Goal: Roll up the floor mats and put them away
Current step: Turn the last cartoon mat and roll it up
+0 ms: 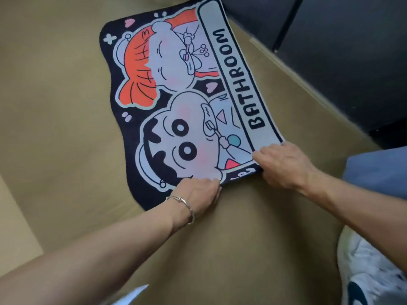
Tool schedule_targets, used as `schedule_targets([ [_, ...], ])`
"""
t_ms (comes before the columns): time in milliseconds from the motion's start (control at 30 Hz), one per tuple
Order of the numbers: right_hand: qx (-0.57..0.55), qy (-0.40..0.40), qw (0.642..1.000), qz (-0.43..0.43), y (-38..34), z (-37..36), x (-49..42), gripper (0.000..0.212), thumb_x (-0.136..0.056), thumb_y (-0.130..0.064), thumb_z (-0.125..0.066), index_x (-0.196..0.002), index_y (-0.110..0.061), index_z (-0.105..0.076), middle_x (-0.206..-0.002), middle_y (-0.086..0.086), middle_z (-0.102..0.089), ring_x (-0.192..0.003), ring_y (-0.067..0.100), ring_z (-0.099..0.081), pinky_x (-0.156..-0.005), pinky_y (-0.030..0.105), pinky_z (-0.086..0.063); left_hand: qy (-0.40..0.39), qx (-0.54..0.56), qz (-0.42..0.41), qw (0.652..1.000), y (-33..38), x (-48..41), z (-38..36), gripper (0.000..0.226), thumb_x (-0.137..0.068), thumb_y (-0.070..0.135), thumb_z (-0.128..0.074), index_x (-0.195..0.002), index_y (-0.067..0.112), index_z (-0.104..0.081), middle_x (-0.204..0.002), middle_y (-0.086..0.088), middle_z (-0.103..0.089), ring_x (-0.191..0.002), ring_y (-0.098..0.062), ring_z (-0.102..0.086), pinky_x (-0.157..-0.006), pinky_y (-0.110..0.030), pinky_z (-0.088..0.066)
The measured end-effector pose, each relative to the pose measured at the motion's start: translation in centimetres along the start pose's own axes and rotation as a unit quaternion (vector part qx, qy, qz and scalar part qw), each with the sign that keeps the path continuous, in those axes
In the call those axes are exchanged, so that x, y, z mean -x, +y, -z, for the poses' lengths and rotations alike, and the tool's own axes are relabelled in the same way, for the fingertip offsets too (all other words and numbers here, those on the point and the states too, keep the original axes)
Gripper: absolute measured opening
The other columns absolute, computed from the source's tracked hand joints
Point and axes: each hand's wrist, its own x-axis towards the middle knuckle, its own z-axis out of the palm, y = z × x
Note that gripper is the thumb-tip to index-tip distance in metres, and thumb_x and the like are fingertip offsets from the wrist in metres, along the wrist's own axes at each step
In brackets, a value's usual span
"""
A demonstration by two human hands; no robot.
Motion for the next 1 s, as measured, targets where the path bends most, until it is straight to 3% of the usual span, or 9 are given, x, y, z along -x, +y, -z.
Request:
schedule_targets([
  [100,-0.007,-0.033,0.999,-0.003,1.1,-1.1,1.1,0.024,-0.090,-0.020,-0.043,-0.113,-0.018,-0.046,-0.107,0.002,-0.053,-0.093,0.020,-0.053,-0.072,0.029,-0.038,0.059,-0.016,0.004,0.998,0.3,-0.8,-0.1,0.019,-0.099,0.027,-0.036,-0.113,0.015,-0.040,-0.106,-0.004,-0.050,-0.095,-0.027,-0.053,-0.061,-0.033,-0.033],
  [233,-0.079,-0.012,0.997,0.013,-0.9,-2.5,1.4,0.038,-0.095,-0.037,-0.046,-0.130,-0.020,-0.044,-0.120,0.003,-0.046,-0.105,0.022,-0.049,-0.086,0.035,-0.045,0.013,-0.016,0.010,1.000,0.0,-0.1,-0.3,0.024,-0.093,0.014,-0.040,-0.116,0.014,-0.039,-0.108,-0.006,-0.048,-0.097,-0.027,-0.049,-0.061,-0.034,-0.032],
  [333,-0.129,-0.007,0.991,0.025,-2.4,-2.6,0.0,0.034,-0.099,-0.040,-0.041,-0.126,-0.022,-0.053,-0.122,0.001,-0.048,-0.111,0.021,-0.045,-0.092,0.036,-0.043,-0.012,0.019,0.002,1.000,-0.6,-0.1,0.0,0.017,-0.092,0.012,-0.041,-0.109,0.014,-0.041,-0.106,-0.008,-0.050,-0.096,-0.028,-0.051,-0.065,-0.033,-0.033],
  [500,-0.246,-0.005,0.969,-0.015,-2.4,-1.8,-1.2,0.022,-0.100,-0.033,-0.041,-0.118,-0.024,-0.051,-0.108,0.002,-0.066,-0.097,0.026,-0.058,-0.082,0.038,-0.047,0.022,0.076,0.028,0.996,-2.4,0.3,0.0,0.014,-0.099,0.021,-0.035,-0.112,0.021,-0.035,-0.095,-0.001,-0.054,-0.076,-0.024,-0.048,-0.066,-0.034,-0.040],
  [667,-0.179,0.075,0.981,-0.001,-2.7,-1.7,-2.2,0.013,-0.099,-0.022,-0.045,-0.111,-0.021,-0.050,-0.102,0.002,-0.060,-0.082,0.031,-0.057,-0.067,0.036,-0.045,0.015,0.019,0.042,0.999,-2.2,0.1,0.2,0.022,-0.099,0.018,-0.030,-0.120,0.021,-0.033,-0.103,-0.003,-0.046,-0.088,-0.024,-0.048,-0.063,-0.035,-0.040],
  [733,-0.124,0.101,0.987,0.035,-3.0,-2.1,-2.8,0.015,-0.090,-0.010,-0.056,-0.103,-0.017,-0.059,-0.094,0.005,-0.058,-0.073,0.031,-0.055,-0.057,0.032,-0.034,0.049,-0.047,0.015,0.998,-2.5,-0.1,-0.1,0.019,-0.096,0.016,-0.039,-0.114,0.016,-0.044,-0.102,-0.006,-0.045,-0.087,-0.024,-0.046,-0.057,-0.033,-0.030],
  [800,-0.105,0.121,0.985,0.064,-3.2,-2.2,-3.3,0.010,-0.084,-0.009,-0.063,-0.093,-0.014,-0.063,-0.085,0.006,-0.057,-0.069,0.029,-0.053,-0.057,0.031,-0.028,0.111,-0.098,-0.050,0.988,-2.9,0.0,-0.6,0.008,-0.084,0.019,-0.057,-0.089,0.013,-0.059,-0.087,-0.007,-0.054,-0.072,-0.023,-0.051,-0.051,-0.029,-0.025],
  [900,-0.120,0.075,0.983,0.114,-3.1,-1.9,-3.5,0.023,-0.089,-0.035,-0.060,-0.095,-0.013,-0.064,-0.093,0.004,-0.056,-0.081,0.024,-0.054,-0.067,0.036,-0.042,0.130,-0.152,-0.082,0.976,-2.9,0.2,-1.0,0.017,-0.076,0.017,-0.046,-0.064,0.015,-0.059,-0.066,-0.003,-0.053,-0.057,-0.021,-0.049,-0.048,-0.027,-0.023],
  [1000,-0.089,0.047,0.984,0.145,-2.5,-2.0,-3.2,0.030,-0.076,-0.038,-0.074,-0.093,-0.014,-0.069,-0.092,0.003,-0.058,-0.081,0.024,-0.055,-0.069,0.038,-0.050,0.114,-0.175,-0.090,0.974,-2.5,0.0,-0.7,0.011,-0.060,0.009,-0.067,-0.058,0.016,-0.058,-0.056,0.000,-0.050,-0.053,-0.020,-0.047,-0.050,-0.026,-0.022],
])
